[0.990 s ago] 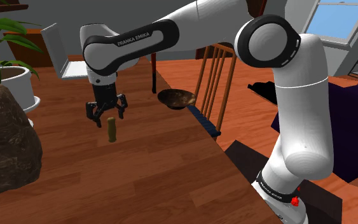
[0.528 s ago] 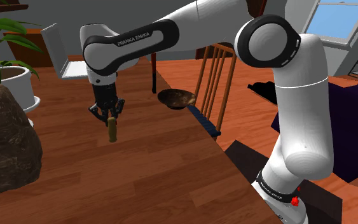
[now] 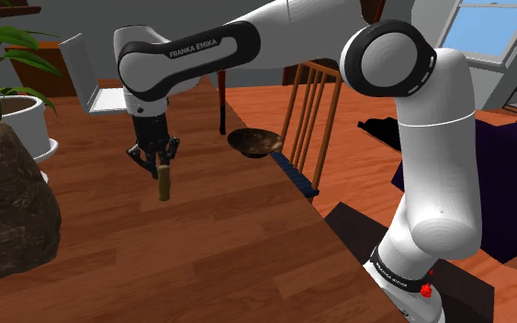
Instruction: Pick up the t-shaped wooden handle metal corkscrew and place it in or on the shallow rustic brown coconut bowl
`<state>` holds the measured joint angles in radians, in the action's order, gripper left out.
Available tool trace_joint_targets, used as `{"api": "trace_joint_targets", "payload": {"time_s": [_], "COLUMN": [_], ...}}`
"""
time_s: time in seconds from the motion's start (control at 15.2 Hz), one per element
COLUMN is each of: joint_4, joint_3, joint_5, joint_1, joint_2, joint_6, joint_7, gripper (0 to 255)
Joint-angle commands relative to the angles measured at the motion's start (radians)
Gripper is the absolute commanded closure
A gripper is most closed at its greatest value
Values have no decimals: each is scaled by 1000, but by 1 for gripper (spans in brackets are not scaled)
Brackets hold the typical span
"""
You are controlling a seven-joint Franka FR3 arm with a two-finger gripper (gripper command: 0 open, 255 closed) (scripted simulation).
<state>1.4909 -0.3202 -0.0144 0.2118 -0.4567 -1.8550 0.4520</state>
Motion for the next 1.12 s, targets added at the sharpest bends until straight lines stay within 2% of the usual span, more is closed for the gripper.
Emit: {"api": "trace_joint_targets", "payload": {"time_s": [0.0, 1.06], "joint_4": [-19, -226], "joint_3": [-2, -7], "joint_5": [2, 3], "joint_1": [1, 13], "joint_2": [7, 13], "joint_6": [25, 237], "joint_7": [3, 18], "gripper": [255, 255]}}
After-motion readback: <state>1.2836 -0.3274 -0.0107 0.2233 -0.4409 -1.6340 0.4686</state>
